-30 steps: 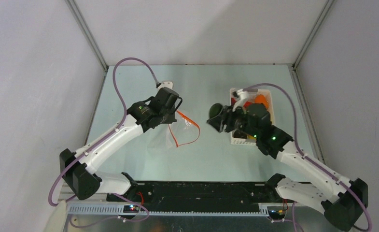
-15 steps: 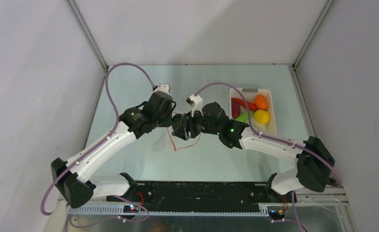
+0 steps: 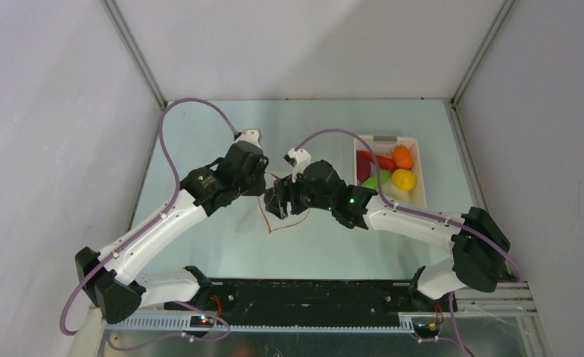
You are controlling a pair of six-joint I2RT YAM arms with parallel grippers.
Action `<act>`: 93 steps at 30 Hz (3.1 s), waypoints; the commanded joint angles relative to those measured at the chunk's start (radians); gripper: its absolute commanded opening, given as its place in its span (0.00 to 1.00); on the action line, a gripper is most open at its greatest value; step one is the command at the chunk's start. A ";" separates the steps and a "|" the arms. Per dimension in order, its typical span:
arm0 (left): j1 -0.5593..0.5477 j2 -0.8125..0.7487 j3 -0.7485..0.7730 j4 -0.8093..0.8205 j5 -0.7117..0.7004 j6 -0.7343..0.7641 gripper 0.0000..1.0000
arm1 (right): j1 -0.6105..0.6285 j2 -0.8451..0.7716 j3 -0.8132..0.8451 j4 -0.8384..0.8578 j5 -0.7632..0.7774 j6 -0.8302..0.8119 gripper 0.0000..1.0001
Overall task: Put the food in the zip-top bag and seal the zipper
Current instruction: Place the fake vegetable in the zipper food storage bag, then pick up the fake vegetable from the bin.
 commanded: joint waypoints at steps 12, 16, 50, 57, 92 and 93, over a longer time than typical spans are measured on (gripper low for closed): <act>0.031 -0.041 -0.005 0.037 0.012 0.004 0.00 | 0.013 -0.184 0.064 -0.111 0.169 -0.059 1.00; 0.032 -0.027 0.007 0.023 0.007 0.015 0.00 | -0.050 -0.281 0.052 -0.248 0.345 0.034 1.00; 0.034 -0.024 0.022 -0.026 -0.046 0.033 0.00 | -0.702 0.135 -0.116 -0.274 0.425 0.533 0.95; 0.033 -0.077 -0.017 0.017 -0.038 0.030 0.00 | -0.708 0.259 -0.104 -0.190 0.365 0.549 0.92; 0.034 -0.067 -0.022 0.022 0.026 0.030 0.00 | -0.691 0.042 -0.051 -0.340 0.422 0.373 0.07; 0.033 -0.063 -0.021 0.019 0.028 0.031 0.00 | -0.688 -0.004 -0.051 -0.348 0.451 0.366 0.07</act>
